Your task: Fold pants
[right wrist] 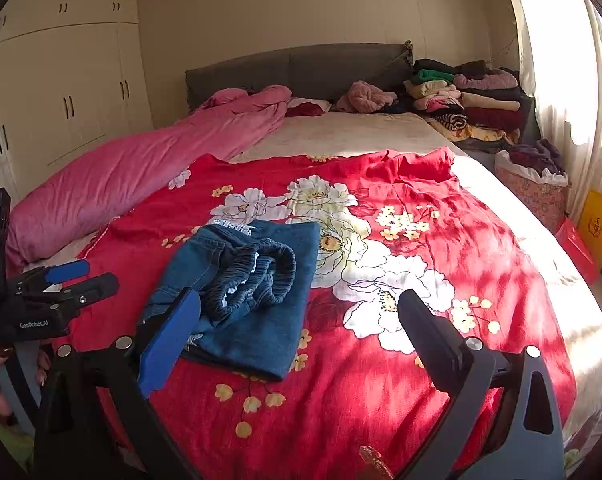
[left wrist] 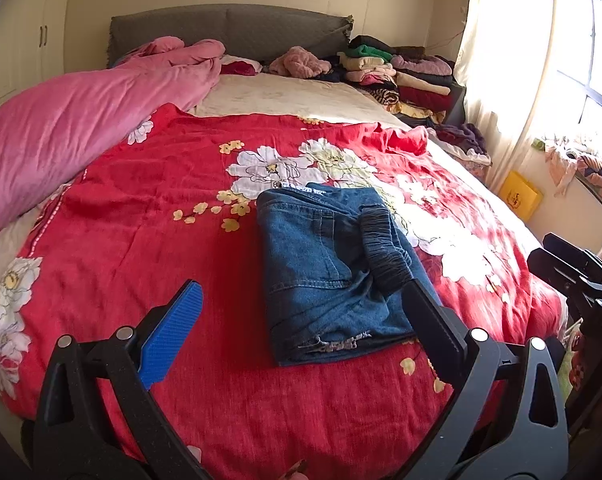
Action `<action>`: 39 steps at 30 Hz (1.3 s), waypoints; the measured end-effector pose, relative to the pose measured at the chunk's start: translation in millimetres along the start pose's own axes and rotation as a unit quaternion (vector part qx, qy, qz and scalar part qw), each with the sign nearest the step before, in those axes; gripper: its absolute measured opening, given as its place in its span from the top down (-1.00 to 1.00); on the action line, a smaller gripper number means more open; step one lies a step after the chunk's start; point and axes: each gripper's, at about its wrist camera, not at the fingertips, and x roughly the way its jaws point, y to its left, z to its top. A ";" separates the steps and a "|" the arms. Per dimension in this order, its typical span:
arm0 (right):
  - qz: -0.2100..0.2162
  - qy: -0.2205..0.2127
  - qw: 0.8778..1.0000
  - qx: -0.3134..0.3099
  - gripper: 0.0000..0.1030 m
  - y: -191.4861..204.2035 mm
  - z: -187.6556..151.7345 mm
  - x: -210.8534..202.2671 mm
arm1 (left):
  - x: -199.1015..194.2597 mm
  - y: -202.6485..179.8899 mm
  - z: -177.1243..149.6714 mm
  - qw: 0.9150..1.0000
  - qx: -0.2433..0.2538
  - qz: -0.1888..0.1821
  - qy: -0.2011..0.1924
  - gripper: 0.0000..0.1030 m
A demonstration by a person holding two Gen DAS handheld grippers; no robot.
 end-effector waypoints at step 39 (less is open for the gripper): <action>-0.026 0.090 0.996 0.006 -0.91 -1.5 -59.2 40.5 | 29.1 13.8 -54.3 0.996 -0.017 0.022 0.082 -0.82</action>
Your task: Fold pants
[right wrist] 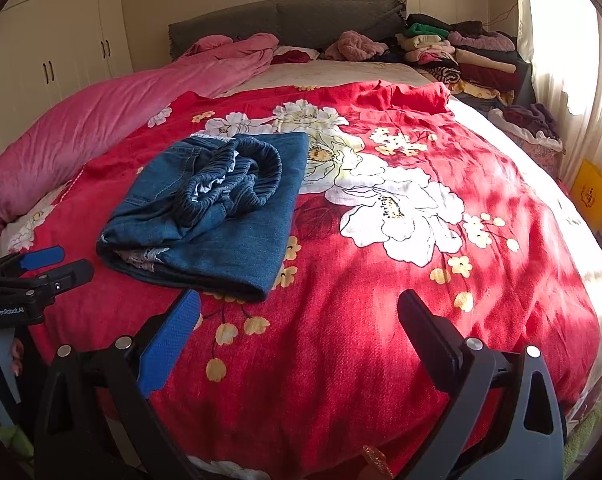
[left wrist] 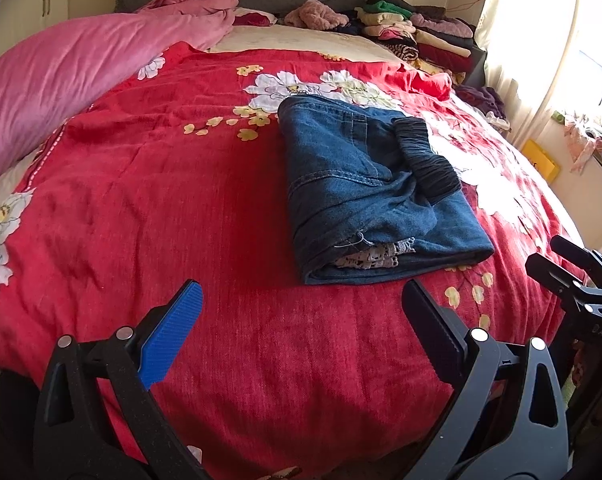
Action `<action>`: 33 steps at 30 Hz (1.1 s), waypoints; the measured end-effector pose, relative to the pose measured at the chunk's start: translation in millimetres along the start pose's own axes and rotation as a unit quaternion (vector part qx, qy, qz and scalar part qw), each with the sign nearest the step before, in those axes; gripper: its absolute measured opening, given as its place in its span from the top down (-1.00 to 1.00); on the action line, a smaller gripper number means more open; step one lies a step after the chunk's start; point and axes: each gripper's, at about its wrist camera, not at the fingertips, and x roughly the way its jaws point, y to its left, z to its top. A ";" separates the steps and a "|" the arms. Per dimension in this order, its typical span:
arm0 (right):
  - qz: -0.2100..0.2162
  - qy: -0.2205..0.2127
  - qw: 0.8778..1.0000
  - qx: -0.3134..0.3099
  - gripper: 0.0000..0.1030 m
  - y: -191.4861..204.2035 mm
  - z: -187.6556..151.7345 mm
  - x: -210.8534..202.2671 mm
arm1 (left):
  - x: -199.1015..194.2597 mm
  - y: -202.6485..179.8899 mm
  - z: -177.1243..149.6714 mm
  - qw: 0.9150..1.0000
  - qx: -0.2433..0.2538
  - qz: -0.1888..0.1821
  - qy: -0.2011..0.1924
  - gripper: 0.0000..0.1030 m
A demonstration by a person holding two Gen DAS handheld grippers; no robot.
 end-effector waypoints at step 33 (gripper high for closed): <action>-0.003 -0.001 1.000 0.001 -0.91 -1.8 1.2 -3.4 | 1.5 0.7 -1.0 1.000 0.003 0.005 0.006 -0.82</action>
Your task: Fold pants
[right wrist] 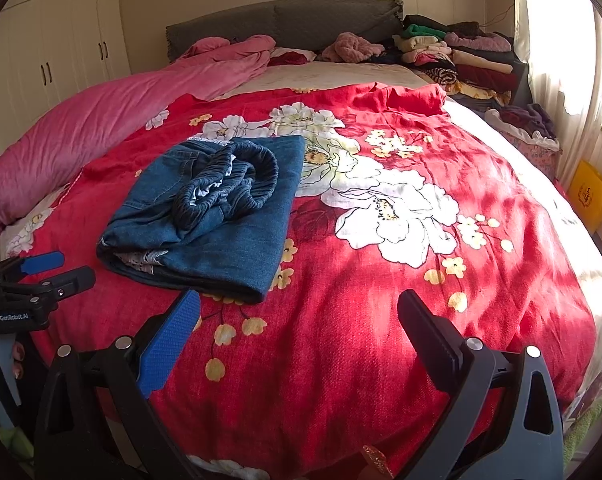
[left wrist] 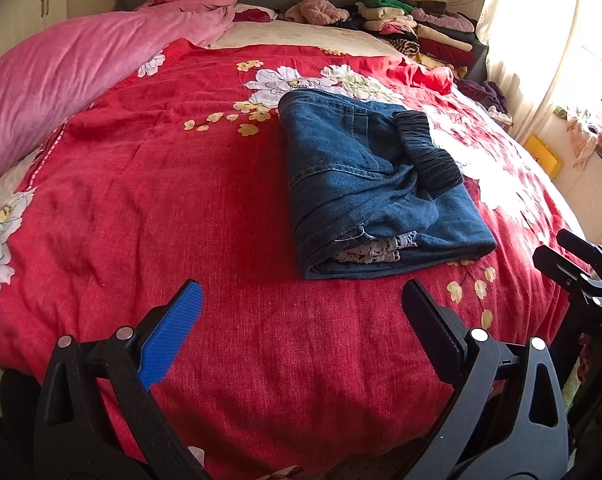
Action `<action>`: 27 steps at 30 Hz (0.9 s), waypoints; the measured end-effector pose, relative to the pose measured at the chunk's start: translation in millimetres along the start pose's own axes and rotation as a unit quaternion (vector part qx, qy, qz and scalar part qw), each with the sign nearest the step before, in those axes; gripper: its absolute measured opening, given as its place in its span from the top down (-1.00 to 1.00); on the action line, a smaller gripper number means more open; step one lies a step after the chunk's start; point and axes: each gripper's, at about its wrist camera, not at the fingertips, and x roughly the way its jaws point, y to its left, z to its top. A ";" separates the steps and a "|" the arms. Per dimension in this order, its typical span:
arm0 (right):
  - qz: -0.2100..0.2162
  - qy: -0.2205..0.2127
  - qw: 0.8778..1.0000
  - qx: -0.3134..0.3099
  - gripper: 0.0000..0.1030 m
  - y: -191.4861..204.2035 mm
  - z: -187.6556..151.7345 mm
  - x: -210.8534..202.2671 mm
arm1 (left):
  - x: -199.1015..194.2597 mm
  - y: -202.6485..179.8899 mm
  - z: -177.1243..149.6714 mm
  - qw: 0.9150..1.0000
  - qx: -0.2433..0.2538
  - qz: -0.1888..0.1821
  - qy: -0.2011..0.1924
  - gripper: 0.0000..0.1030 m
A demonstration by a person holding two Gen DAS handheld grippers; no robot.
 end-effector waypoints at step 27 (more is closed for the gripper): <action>-0.003 -0.001 1.000 0.005 -0.91 -6.1 1.1 -3.0 | -1.7 -1.3 -1.4 1.000 0.002 -0.002 0.001 -0.82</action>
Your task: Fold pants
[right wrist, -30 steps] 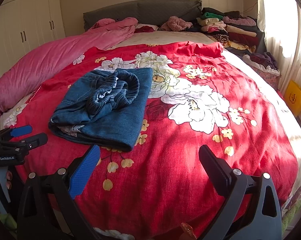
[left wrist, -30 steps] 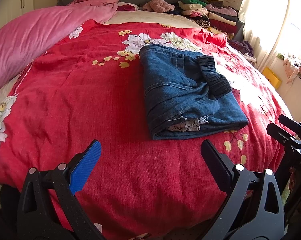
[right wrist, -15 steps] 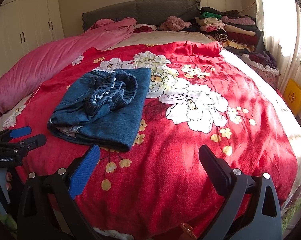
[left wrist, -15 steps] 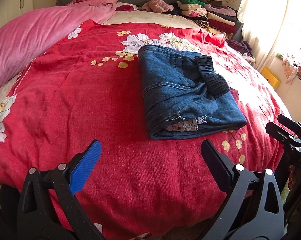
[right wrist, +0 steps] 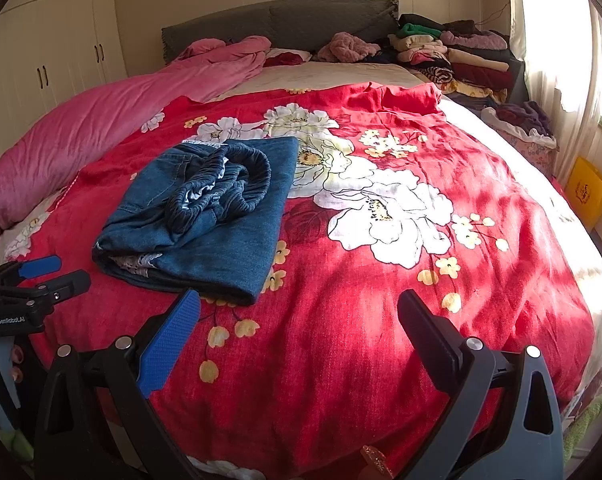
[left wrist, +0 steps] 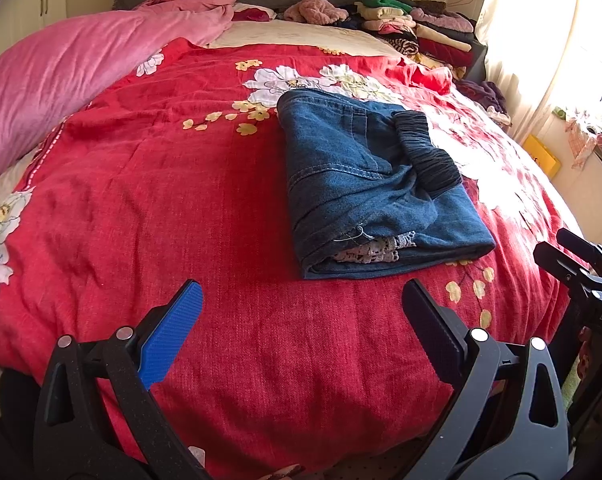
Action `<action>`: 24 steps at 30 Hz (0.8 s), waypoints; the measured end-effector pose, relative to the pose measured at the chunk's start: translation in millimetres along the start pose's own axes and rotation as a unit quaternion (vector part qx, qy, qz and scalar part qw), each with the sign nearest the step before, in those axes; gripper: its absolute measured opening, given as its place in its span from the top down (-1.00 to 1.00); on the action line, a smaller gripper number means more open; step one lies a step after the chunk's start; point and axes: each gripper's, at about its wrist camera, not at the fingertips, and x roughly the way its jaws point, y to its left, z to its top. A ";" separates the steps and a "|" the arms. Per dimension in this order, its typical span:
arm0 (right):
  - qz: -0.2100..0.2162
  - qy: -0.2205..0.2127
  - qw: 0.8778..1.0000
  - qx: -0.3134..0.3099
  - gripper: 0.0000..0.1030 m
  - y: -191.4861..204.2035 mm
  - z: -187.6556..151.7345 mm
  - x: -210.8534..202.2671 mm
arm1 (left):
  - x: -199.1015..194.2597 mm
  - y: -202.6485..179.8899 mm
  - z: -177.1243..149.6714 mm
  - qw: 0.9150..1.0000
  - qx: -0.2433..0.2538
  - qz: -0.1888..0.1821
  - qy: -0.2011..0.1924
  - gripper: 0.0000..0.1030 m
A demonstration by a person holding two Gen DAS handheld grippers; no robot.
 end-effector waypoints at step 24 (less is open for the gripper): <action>-0.001 0.000 1.000 0.000 -0.91 -1.8 -0.2 1.3 | 0.4 1.4 -1.1 1.000 0.008 0.008 0.001 -0.82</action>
